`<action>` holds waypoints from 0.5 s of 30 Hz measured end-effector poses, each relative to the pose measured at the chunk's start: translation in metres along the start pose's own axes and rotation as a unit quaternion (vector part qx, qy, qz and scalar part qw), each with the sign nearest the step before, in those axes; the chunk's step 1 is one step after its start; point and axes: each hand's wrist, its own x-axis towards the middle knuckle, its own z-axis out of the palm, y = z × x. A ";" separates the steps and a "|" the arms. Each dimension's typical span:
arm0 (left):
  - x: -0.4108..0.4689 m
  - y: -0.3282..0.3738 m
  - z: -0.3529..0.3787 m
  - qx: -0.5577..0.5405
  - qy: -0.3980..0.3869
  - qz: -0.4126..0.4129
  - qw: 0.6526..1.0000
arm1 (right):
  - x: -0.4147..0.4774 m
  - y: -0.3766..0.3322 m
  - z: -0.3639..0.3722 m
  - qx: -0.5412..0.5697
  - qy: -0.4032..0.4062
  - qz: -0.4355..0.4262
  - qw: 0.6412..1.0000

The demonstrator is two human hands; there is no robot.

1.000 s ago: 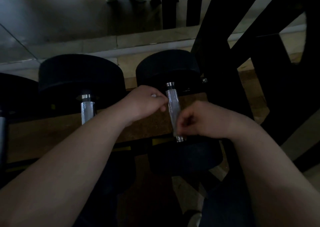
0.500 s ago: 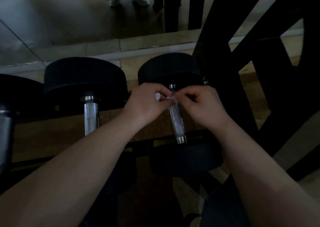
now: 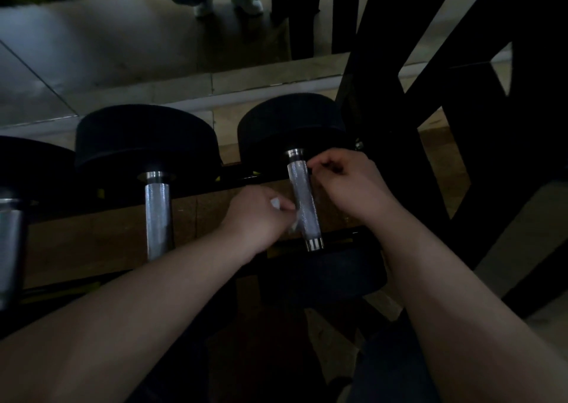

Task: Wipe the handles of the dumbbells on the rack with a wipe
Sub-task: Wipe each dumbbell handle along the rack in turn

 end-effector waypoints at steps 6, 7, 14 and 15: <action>0.021 0.004 -0.002 -0.109 -0.004 -0.075 0.991 | -0.001 0.002 -0.001 0.013 -0.016 0.002 1.000; 0.016 0.002 -0.001 -0.077 -0.042 -0.086 0.992 | -0.001 0.002 -0.002 0.008 -0.017 0.000 1.000; 0.031 -0.004 0.006 -0.138 -0.112 -0.178 0.968 | -0.003 0.006 -0.007 0.006 -0.048 0.010 0.999; 0.039 0.000 0.007 -0.192 -0.080 -0.186 0.960 | -0.003 0.006 -0.008 0.006 -0.052 0.013 0.999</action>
